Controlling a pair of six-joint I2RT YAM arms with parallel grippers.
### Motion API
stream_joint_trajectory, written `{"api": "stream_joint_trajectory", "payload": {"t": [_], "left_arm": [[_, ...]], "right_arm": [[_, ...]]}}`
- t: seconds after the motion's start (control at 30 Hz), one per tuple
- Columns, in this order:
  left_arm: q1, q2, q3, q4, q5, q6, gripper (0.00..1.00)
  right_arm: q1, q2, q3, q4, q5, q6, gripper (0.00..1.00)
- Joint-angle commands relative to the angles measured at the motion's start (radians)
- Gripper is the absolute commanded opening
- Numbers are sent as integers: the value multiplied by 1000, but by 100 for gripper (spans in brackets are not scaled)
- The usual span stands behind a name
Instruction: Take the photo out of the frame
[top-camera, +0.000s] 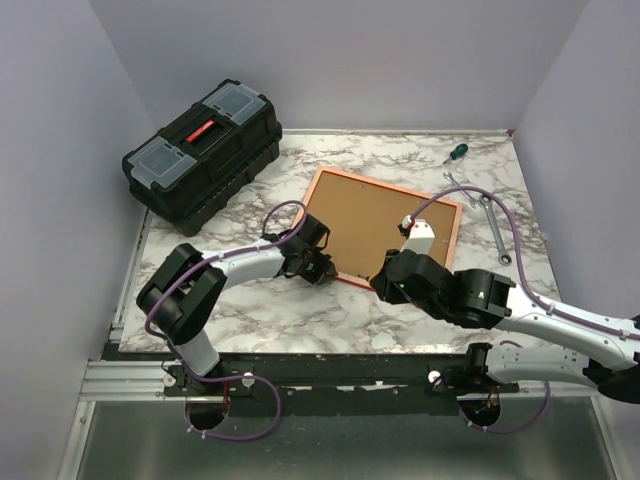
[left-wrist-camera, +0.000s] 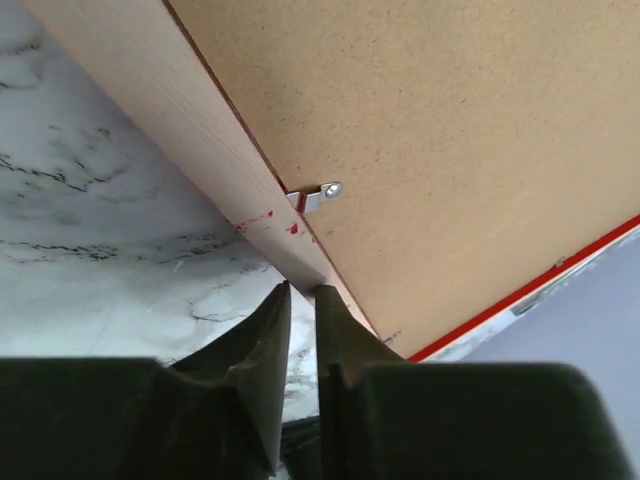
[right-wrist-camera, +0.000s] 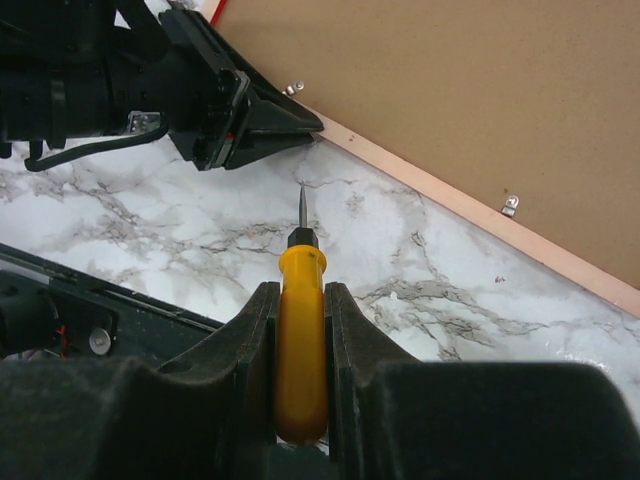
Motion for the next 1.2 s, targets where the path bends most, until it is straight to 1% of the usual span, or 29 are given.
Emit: {"api": "stream_joint_trajectory", "payload": {"t": [0.0, 0.07, 0.1, 0.13, 0.17, 0.2, 0.33, 0.37, 0.4, 0.43, 0.5, 0.53, 0.57, 0.67, 0.7, 0.77, 0.83, 0.93, 1.03, 1.07, 1.1, 1.17], "left_arm": [[1, 13, -25, -109, -114, 129, 28], [1, -11, -59, -50, -95, 154, 51], [2, -18, -76, -12, -75, 154, 60], [3, -23, -88, 24, -38, 141, 66], [4, -25, -104, 59, -13, 127, 70], [4, -25, -117, 104, 8, 114, 71], [3, -4, -161, 251, 73, 22, 71], [3, 11, -151, 243, 83, 4, 71], [1, 24, -124, 194, 84, -6, 70], [-2, 39, -90, 102, 71, -15, 69], [-16, 56, -21, -69, 22, -54, 58], [-21, 65, 8, -126, 6, -67, 54], [-20, 82, 25, -163, 7, -74, 51], [-21, 127, 42, -186, 35, -88, 43], [-21, 140, 40, -172, 43, -86, 39], [-21, 160, 36, -155, 45, -66, 25], [-21, 164, 34, -157, 16, -31, 14], [-20, 119, 32, -172, -77, 86, 1], [-10, 56, 25, -180, -166, 286, 0], [-6, 42, 21, -169, -175, 365, 0], [5, 31, 25, -153, -168, 478, 0], [15, 9, 36, -179, -178, 651, 0]], "right_arm": [[2, 16, -14, 34, -3, -5, 1], [3, 21, -14, 34, -4, -6, 1], [2, 19, -17, 36, -2, -6, 1], [2, 18, -20, 40, -1, -8, 1], [2, 17, -23, 42, 1, -8, 1], [2, 14, -26, 44, 3, -10, 1], [3, 12, -24, 40, 2, -8, 1], [2, 11, -23, 37, 4, -8, 1], [2, 10, -22, 34, 3, -6, 1], [2, 7, -20, 31, 3, -5, 1], [3, 2, -13, 25, 4, -4, 1], [2, 0, -11, 20, 4, -5, 0], [2, -4, -8, 16, 6, -3, 1], [3, -11, -5, 8, 9, -3, 1], [2, -12, -4, 8, 9, -3, 1], [3, -13, -5, 8, 8, -3, 1], [2, -9, -2, 8, 5, -4, 1], [3, -6, -1, 7, 4, -8, 1], [2, -2, -5, 9, 4, -13, 1], [3, 1, -9, 10, 1, -15, 1], [2, 3, -13, 12, 1, -17, 1], [3, 13, -24, 17, -3, -24, 1]]}}
